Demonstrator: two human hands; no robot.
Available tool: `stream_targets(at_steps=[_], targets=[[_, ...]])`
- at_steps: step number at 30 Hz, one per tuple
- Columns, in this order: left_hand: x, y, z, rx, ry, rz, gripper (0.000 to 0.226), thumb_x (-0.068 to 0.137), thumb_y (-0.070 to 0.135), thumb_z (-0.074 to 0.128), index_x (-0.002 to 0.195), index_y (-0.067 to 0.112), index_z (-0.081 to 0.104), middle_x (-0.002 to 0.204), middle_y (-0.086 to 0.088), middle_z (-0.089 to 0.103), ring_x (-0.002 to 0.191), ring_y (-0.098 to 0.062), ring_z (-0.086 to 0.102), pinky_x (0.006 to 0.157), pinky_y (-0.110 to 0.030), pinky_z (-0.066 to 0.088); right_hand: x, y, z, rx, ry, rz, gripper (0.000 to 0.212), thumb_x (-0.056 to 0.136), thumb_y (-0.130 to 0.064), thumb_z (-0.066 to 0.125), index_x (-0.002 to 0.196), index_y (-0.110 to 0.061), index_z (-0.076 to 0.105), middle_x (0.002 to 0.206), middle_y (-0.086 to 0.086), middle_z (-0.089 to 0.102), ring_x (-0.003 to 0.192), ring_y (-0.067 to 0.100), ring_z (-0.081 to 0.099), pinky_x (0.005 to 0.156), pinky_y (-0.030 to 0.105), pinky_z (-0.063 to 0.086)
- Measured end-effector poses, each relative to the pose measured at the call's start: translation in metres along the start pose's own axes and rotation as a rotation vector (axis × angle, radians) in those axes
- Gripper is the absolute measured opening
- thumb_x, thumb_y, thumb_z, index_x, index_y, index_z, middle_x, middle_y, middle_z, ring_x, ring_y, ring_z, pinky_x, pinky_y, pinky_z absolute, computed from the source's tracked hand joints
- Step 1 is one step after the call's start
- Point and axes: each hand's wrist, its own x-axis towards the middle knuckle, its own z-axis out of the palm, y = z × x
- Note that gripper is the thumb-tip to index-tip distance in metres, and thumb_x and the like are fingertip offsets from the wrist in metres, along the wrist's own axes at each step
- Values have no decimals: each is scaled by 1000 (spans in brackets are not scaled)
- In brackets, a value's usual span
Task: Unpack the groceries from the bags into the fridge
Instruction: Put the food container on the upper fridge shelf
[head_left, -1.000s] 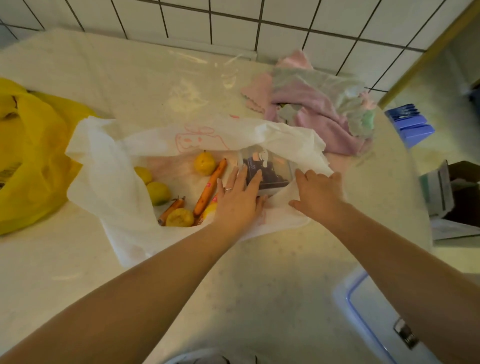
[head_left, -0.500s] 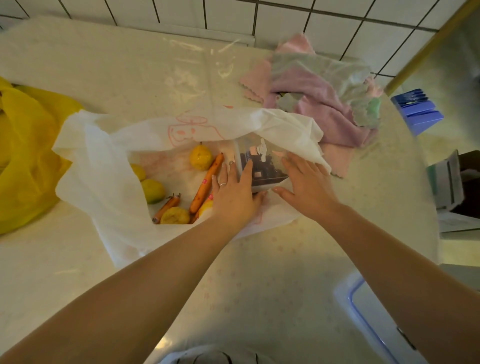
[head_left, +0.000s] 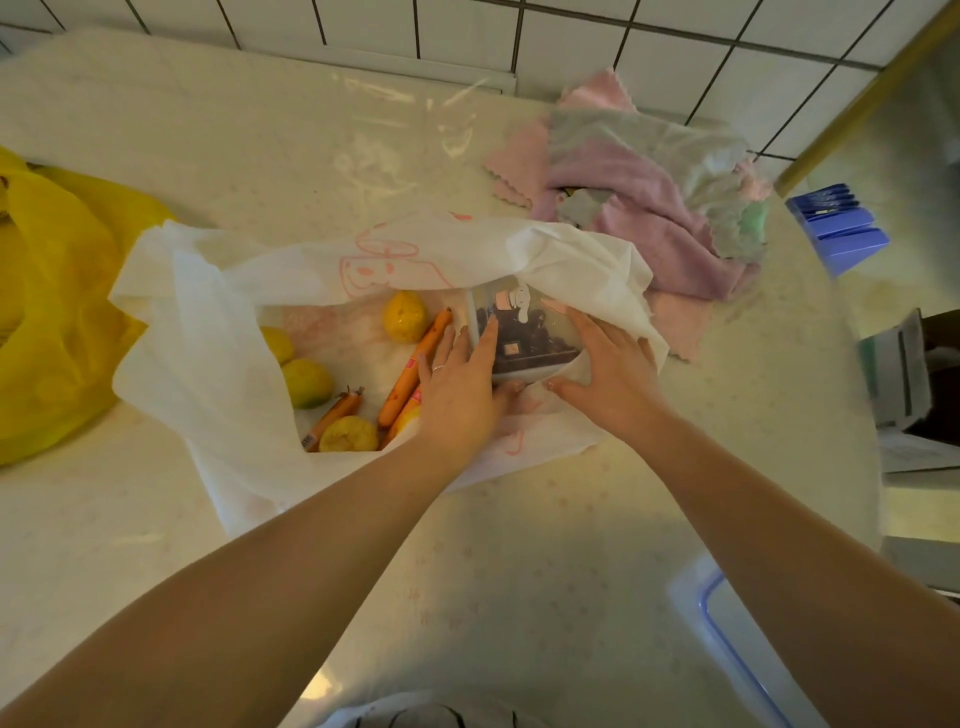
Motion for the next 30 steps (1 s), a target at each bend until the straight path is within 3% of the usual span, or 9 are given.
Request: stream_targets(at_steps=[4,11,16,19,20,23,25,28,30], targets=[[-8,-5,-14,-137,71,22,70,92,44,48,149,27,10,156,-4,19,145,-22,3,116,-51,4,2,-20,-21,39,-9,-8,85,76,-48,67,146,-29,23,149,-6,34,139,18,23,112,43,15],[-20,-10,-52,-474,226,78,58,92,35,53,145,25,30,133,4,49,122,-15,44,103,-40,40,4,-65,-61,-69,-2,-85,84,78,-58,60,147,-28,23,148,-1,35,137,22,28,111,43,21],[-40,-20,-80,-591,305,79,52,93,25,53,142,22,36,135,7,50,121,-4,44,105,-24,36,-8,-97,-73,73,-29,-121,78,83,-52,60,147,-28,23,149,-1,35,136,20,32,106,33,29],[-60,-25,-98,-671,398,57,43,92,18,55,133,28,43,125,13,50,107,12,41,91,0,33,-21,-121,-73,214,-14,-138,74,84,-44,63,146,-28,26,148,-2,36,134,18,34,105,30,30],[-66,-26,-104,-710,423,55,44,92,16,56,129,34,41,122,14,51,106,12,42,91,0,34,-25,-130,-71,275,14,-144,74,83,-41,65,145,-27,28,147,-2,37,132,16,36,103,27,30],[-83,-32,-123,-831,449,42,42,92,21,57,124,44,44,122,16,55,111,2,53,93,-25,48,-39,-154,-63,466,112,-143,70,81,-36,69,142,-32,34,141,-6,40,111,1,39,83,4,29],[-96,-38,-135,-879,465,46,39,92,22,57,122,44,47,120,16,57,109,-1,56,90,-27,51,-49,-169,-60,563,155,-155,64,82,-30,69,137,-35,39,138,-6,40,104,-4,36,71,-6,30],[-117,-48,-154,-930,503,52,37,92,24,57,118,49,48,123,9,58,108,-10,60,91,-38,52,-63,-197,-60,656,198,-209,57,82,-24,69,132,-33,44,133,-6,40,104,-4,36,68,-11,28],[-134,-57,-168,-954,545,61,39,92,20,57,110,54,48,121,9,59,106,-11,61,88,-37,54,-72,-221,-60,684,202,-247,55,81,-23,70,130,-33,46,131,-6,39,103,-3,38,70,-7,33]])
